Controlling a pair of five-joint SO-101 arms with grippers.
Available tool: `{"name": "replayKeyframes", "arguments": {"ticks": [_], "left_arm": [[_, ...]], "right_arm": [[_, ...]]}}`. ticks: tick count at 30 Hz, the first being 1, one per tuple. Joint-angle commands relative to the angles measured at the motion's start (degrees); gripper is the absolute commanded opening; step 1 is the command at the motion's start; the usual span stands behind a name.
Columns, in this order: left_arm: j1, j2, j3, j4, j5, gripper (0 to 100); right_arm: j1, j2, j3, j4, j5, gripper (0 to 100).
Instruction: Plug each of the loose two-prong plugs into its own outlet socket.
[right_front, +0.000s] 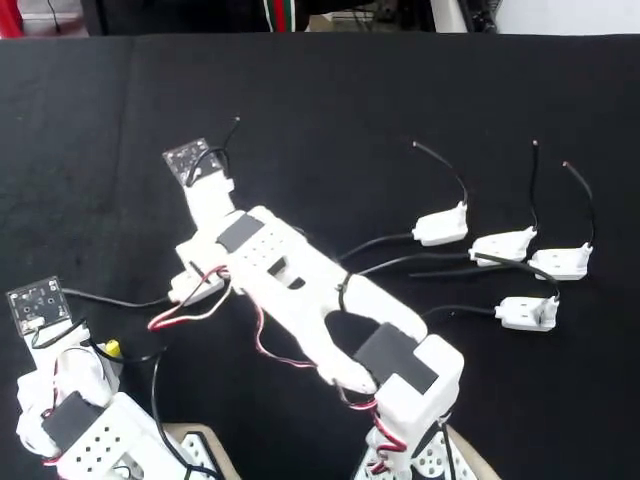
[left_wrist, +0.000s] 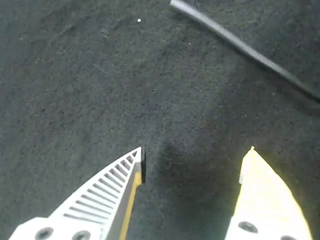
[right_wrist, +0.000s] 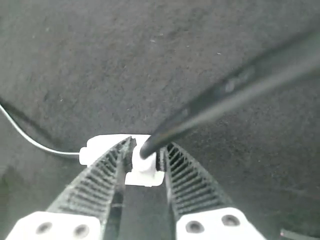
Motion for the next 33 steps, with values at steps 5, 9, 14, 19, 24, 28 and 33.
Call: {"name": "replayKeyframes", "arguments": {"ticks": [5,9,14,19,24,28,33], "left_arm": [[-0.48,-0.35,-0.22,-0.88,-0.26,31],[-0.48,-0.35,-0.22,-0.88,-0.26,31],[-0.48,-0.35,-0.22,-0.88,-0.26,31],[-0.4,-0.35,-0.22,-0.79,-0.26,31],[-0.4,-0.35,-0.22,-0.79,-0.26,31],[-0.31,-0.35,-0.22,-0.79,-0.26,31],[-0.31,-0.35,-0.22,-0.79,-0.26,31]], "right_arm": [[-2.2,1.19,6.73,1.58,9.85,1.1],[-2.9,-0.13,9.54,1.14,14.07,1.1],[-3.6,-8.75,20.0,-6.33,21.19,1.1],[-0.35,-20.26,35.3,-21.98,32.35,1.1],[3.25,-24.22,43.65,-36.66,34.02,1.1],[2.2,-24.04,43.03,-37.1,30.24,1.1],[0.35,-23.16,40.48,-36.92,24.35,1.1]]}}
